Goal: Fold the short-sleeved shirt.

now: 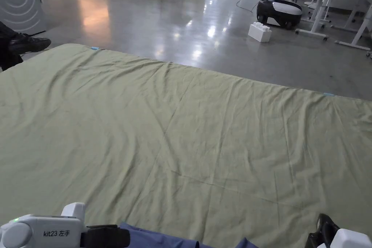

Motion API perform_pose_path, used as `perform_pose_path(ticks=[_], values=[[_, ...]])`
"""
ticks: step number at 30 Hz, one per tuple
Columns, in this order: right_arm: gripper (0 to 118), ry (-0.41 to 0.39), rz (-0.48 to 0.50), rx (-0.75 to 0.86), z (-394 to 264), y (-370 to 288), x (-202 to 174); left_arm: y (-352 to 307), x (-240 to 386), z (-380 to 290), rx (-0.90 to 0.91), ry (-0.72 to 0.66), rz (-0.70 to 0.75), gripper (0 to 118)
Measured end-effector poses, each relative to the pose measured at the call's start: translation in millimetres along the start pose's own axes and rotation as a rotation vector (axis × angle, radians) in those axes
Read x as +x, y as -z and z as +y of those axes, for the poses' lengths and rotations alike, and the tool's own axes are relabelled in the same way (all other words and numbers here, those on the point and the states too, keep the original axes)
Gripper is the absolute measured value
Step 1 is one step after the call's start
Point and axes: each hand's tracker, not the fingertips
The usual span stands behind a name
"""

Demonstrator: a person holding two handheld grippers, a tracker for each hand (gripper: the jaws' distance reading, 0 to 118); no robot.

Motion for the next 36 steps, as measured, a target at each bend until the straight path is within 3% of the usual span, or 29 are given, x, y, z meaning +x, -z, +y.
perform_pose_path(ticks=[8,9,12,15,17,20,28,33,36], values=[[0,-0.011,-0.004,0.012,7,-2,-3,30,-35,-7,-0.030,-0.122,-0.282,77],[1,-0.012,-0.004,0.013,7,-3,-4,26,-17,-8,-0.037,-0.122,-0.305,77],[0,0.003,0.003,0.002,9,-3,-4,34,-13,-9,-0.040,-0.118,-0.320,63],[0,0.001,0.002,0.005,11,-5,-6,38,-7,-8,-0.056,-0.080,-0.253,24],[0,-0.004,0.001,0.006,12,-5,-7,41,-21,1,-0.055,-0.062,-0.242,19],[0,0.020,0.005,-0.001,15,-5,-8,35,-15,2,-0.048,-0.064,-0.236,15],[1,0.011,0.018,0.003,18,-2,-12,-5,16,26,-0.027,0.121,-0.124,14],[0,0.003,0.027,0.008,17,-1,-14,-58,43,43,-0.006,0.207,0.055,14],[0,0.006,0.034,0.008,15,0,-16,-78,61,50,-0.010,0.254,0.234,14]])
